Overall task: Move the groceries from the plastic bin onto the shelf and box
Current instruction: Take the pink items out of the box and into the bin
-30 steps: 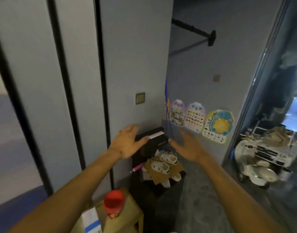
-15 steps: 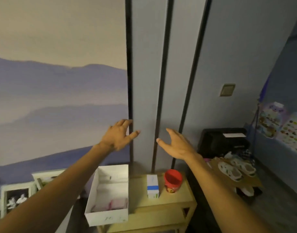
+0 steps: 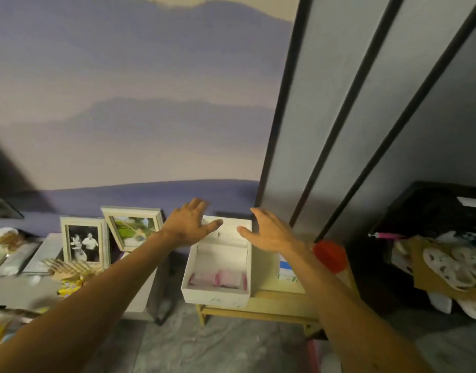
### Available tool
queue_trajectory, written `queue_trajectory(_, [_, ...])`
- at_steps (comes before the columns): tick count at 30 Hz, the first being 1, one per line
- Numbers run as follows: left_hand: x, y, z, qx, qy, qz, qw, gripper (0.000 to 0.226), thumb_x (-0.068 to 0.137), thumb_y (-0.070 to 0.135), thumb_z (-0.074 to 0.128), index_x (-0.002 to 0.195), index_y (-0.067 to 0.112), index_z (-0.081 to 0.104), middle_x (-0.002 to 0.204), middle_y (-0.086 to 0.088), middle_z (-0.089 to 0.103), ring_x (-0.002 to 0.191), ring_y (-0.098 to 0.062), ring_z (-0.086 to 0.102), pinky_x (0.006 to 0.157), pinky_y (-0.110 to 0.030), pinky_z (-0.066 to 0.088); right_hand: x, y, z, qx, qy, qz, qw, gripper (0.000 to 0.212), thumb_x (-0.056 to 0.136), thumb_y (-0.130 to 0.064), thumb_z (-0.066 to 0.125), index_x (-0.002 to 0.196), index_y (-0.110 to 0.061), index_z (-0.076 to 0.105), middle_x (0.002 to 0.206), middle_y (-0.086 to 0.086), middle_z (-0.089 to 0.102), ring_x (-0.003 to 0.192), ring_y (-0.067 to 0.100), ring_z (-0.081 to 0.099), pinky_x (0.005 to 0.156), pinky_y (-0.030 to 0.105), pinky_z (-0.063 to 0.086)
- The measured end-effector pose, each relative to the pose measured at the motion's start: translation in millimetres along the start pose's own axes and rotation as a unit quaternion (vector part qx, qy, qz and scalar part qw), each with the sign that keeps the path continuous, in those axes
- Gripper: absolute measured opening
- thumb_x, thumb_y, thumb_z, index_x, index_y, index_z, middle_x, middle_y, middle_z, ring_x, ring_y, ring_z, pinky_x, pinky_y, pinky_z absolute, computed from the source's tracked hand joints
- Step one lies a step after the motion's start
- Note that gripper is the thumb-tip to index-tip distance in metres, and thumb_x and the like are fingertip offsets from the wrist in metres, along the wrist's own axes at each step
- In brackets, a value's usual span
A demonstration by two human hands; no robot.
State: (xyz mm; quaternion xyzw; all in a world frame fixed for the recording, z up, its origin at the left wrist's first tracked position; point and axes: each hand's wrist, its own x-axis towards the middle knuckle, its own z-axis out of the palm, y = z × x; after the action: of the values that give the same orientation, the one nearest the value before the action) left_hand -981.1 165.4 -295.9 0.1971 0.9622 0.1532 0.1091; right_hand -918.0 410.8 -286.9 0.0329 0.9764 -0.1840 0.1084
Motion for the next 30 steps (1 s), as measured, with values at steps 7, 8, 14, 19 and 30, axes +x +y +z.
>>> queue_trajectory(7, [42.3, -54.0, 142.9, 0.090, -0.167, 0.012, 0.982, 0.098, 0.086, 0.087, 0.044, 0.160, 0.024, 0.030, 0.165, -0.001, 0.038, 0.142, -0.027, 0.048, 0.117, -0.049, 0.041, 70.8, 38.3, 137.9, -0.099, -0.139, -0.060, 0.984, 0.083, 0.100, -0.071, 0.050, 0.160, -0.015, 0.040, 0.166, 0.007, 0.043, 0.151, 0.030, 0.042, 0.121, 0.048, 0.037])
queue_trajectory(8, [48.0, -59.2, 162.3, 0.083, -0.190, 0.010, 0.978, 0.094, 0.089, 0.078, 0.055, 0.161, 0.022, 0.029, 0.165, -0.002, 0.037, 0.144, -0.027, 0.046, 0.117, -0.047, 0.041, 80.1, 42.3, 156.8, -0.106, -0.159, -0.065, 0.979, 0.080, 0.100, -0.069, 0.052, 0.158, -0.014, 0.043, 0.163, 0.009, 0.046, 0.149, 0.032, 0.044, 0.121, 0.048, 0.037])
queue_trajectory(14, [77.2, -80.5, 241.5, 0.002, -0.286, -0.034, 0.958, 0.108, 0.076, 0.050, 0.087, 0.161, 0.015, 0.031, 0.160, -0.009, 0.038, 0.142, -0.029, 0.044, 0.115, -0.037, 0.039, 131.2, 64.9, 259.8, -0.090, -0.281, -0.034, 0.955, 0.089, 0.080, -0.076, 0.059, 0.142, -0.012, 0.054, 0.137, 0.011, 0.060, 0.127, 0.034, 0.060, 0.105, 0.049, 0.052])
queue_trajectory(19, [96.8, -93.6, 269.2, 0.048, -0.361, -0.050, 0.930, 0.113, 0.072, 0.052, 0.091, 0.161, 0.017, 0.030, 0.160, -0.007, 0.041, 0.144, -0.028, 0.044, 0.114, -0.036, 0.038, 149.4, 63.5, 277.7, -0.115, -0.320, -0.032, 0.940, 0.069, 0.074, -0.062, 0.087, 0.120, -0.014, 0.068, 0.104, 0.008, 0.071, 0.073, 0.021, 0.067, 0.061, 0.034, 0.056])
queue_trajectory(30, [105.9, -99.5, 286.8, 0.134, -0.355, -0.020, 0.925, 0.086, 0.077, 0.035, 0.092, 0.145, 0.009, 0.047, 0.144, -0.016, 0.053, 0.132, -0.035, 0.053, 0.109, -0.042, 0.046, 159.7, 72.8, 288.5, -0.127, -0.323, -0.009, 0.938, 0.076, 0.068, -0.043, 0.101, 0.124, -0.003, 0.070, 0.116, 0.014, 0.073, 0.101, 0.031, 0.072, 0.091, 0.038, 0.062])
